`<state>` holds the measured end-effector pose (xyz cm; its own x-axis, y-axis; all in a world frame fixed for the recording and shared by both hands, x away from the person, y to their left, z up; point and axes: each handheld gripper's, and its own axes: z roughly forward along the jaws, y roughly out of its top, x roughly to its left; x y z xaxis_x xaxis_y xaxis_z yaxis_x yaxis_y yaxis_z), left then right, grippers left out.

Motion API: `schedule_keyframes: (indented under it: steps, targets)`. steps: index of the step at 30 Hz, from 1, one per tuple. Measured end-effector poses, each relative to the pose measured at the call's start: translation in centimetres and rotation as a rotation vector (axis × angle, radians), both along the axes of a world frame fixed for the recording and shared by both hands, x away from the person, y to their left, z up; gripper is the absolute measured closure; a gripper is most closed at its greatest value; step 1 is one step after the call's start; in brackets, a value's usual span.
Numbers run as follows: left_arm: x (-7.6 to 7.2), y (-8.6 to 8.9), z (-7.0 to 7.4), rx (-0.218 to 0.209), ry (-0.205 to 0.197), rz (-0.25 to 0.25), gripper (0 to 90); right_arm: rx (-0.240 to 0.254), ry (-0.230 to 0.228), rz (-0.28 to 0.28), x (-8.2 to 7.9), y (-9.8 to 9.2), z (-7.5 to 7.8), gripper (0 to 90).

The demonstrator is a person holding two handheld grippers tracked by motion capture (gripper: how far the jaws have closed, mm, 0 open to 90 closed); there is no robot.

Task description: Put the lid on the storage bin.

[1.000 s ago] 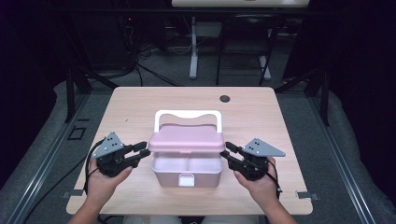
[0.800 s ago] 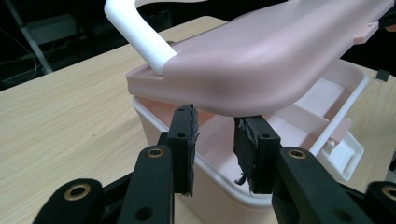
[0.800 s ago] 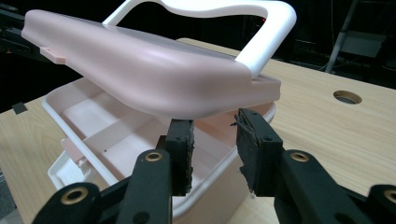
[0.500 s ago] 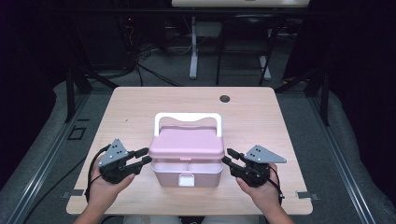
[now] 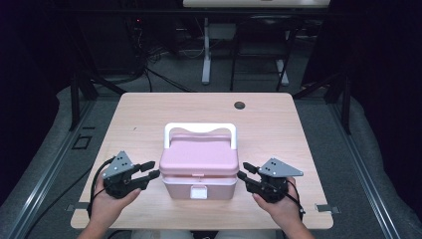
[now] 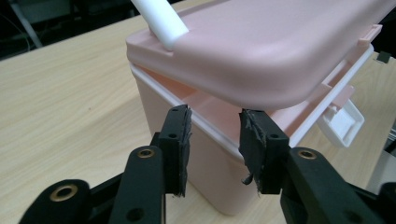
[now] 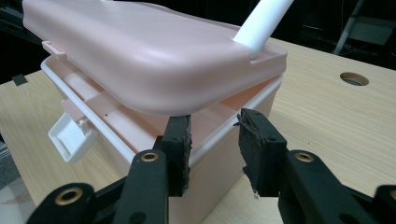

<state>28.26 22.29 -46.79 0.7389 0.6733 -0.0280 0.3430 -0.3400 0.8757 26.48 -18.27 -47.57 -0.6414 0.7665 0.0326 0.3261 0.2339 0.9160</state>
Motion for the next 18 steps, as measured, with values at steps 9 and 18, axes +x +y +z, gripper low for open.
schedule_keyframes:
  steps: [9, 18]
  targets:
    - [0.1, 1.1, -0.4, 0.004, 0.039, 0.028, 49.4, 0.041, 0.029, -0.025, -0.1, -1.5, -0.2, 58.1]
    - [0.6, 1.7, -0.6, 0.003, 0.03, 0.06, 44.2, 0.066, 0.036, -0.037, 0.4, -1.9, -0.5, 53.8]
